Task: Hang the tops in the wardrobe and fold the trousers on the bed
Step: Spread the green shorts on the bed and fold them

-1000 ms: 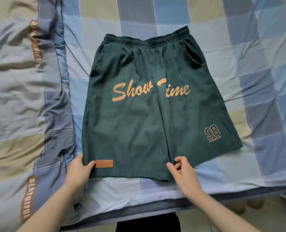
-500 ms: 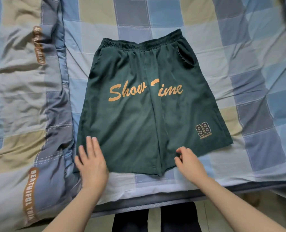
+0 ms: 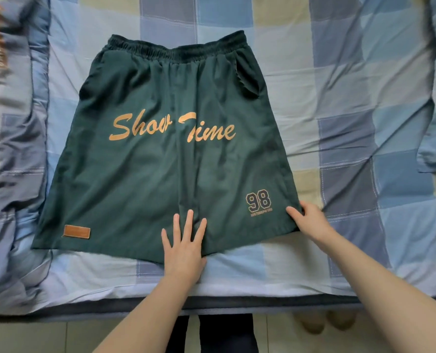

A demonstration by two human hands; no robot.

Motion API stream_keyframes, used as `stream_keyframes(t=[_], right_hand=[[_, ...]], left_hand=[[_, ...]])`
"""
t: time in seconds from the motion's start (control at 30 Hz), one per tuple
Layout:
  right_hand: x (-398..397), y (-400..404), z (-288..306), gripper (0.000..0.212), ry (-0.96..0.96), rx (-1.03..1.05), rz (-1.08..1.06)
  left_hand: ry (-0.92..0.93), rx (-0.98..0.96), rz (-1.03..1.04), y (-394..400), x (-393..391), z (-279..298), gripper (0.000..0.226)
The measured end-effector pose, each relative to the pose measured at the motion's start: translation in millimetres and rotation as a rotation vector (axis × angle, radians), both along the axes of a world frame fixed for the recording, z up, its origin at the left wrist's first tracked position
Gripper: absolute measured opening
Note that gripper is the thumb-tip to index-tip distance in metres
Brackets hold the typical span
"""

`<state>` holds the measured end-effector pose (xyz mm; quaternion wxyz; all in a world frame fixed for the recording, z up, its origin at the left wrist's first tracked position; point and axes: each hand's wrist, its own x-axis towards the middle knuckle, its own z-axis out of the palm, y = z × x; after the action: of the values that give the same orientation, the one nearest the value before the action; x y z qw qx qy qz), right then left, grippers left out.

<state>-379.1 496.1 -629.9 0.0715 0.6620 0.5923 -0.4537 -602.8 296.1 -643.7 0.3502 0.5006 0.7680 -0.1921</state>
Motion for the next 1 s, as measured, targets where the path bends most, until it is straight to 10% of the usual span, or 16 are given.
stream_keyframes(t=[0.1,0.33,0.47,0.6,0.73,1.0], right_hand=[[28,6,7,0.009,0.208,0.066,-0.197],[45,8,-5,0.02,-0.001,0.138,-0.124],[-13,-15,39,0.028,0.233,0.372,0.11],[-47,-32,73,0.033,0.456,0.057,0.569],[-82,12,83,0.022,0.239,0.086,0.53],[-215,151,37,0.044,-0.029,0.273,0.341]], left_hand=[[0.026,0.085,0.004,3,10,-2,0.106],[0.031,-0.193,0.039,46,42,20,0.08],[-0.329,0.226,0.352,94,47,50,0.048],[-0.827,0.294,0.964,135,29,76,0.032],[-0.532,0.261,0.867,132,10,62,0.008],[-0.61,0.295,0.811,90,13,61,0.014]])
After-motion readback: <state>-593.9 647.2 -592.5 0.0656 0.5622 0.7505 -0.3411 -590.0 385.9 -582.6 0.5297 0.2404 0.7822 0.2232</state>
